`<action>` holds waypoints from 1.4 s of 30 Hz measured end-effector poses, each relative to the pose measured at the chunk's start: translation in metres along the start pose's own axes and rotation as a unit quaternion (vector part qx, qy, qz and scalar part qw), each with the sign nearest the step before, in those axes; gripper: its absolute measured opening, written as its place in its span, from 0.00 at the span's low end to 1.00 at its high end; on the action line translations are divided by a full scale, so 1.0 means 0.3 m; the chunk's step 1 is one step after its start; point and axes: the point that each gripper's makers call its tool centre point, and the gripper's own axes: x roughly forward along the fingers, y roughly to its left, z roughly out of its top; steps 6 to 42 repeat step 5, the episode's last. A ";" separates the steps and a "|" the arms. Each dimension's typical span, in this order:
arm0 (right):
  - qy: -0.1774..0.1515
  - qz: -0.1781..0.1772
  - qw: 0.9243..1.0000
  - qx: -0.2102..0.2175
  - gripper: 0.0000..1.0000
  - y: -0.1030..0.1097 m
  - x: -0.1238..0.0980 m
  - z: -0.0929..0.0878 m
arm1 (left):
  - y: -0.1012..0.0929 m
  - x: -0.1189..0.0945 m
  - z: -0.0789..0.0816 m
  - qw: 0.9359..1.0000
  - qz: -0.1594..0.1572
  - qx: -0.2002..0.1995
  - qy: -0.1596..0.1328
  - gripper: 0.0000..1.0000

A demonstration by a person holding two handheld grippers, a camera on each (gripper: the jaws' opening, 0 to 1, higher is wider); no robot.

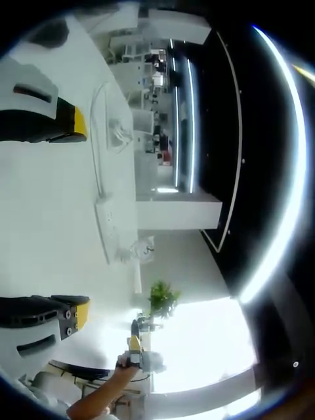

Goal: Straighten the power strip on the desk, plug the charger into it

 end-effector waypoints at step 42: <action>0.007 -0.005 1.000 -0.002 1.00 -0.009 -0.006 -0.011 | 0.004 0.000 -0.002 1.000 0.001 -0.002 0.001 0.99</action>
